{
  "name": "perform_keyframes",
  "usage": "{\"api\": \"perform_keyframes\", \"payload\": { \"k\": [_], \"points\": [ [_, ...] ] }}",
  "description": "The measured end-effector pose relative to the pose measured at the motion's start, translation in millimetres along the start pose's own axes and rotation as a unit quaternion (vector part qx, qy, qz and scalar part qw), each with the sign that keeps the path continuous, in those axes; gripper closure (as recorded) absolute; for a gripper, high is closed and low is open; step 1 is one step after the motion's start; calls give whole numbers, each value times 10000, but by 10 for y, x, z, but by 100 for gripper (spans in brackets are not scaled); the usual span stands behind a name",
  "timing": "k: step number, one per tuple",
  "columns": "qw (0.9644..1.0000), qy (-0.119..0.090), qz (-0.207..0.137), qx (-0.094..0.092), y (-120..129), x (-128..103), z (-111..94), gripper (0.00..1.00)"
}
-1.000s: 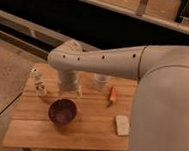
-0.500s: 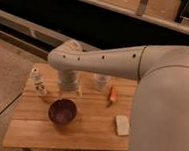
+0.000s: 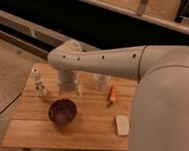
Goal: Place the eraser on the white sponge
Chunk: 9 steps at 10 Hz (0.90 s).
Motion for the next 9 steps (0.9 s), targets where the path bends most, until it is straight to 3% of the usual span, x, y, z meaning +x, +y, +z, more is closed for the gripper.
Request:
{"api": "perform_keyframes", "payload": {
  "k": [5, 9],
  "points": [
    [9999, 79, -76, 22, -23, -62, 67, 35],
    [9990, 159, -375, 204, -16, -566, 378, 35]
  ]
}}
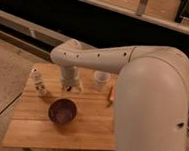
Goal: Place the eraser on the white sponge
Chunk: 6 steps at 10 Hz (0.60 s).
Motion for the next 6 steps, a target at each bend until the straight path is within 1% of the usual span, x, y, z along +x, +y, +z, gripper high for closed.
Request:
{"api": "perform_keyframes", "payload": {
  "k": [2, 4, 6],
  "points": [
    [10000, 2, -34, 52, 36, -282, 174, 35],
    [9999, -95, 15, 144, 87, -592, 352, 35],
    [9994, -197, 213, 206, 92, -861, 508, 35]
  ]
}}
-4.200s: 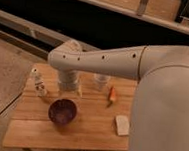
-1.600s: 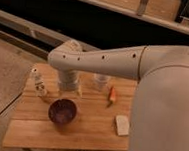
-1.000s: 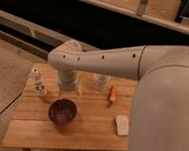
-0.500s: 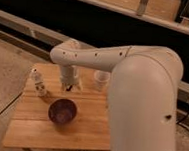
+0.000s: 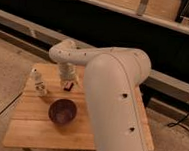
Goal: Place the eraser on the white sponge
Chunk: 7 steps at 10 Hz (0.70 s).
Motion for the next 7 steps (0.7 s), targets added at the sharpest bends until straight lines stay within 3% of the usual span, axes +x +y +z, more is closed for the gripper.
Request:
{"api": "perform_keyframes", "payload": {
  "k": [2, 4, 7],
  "points": [
    [9995, -65, 308, -6, -56, -237, 117, 35],
    [9981, -86, 584, -156, -104, -412, 163, 35],
    [9955, 1, 778, -540, -70, -615, 289, 35]
  ]
}}
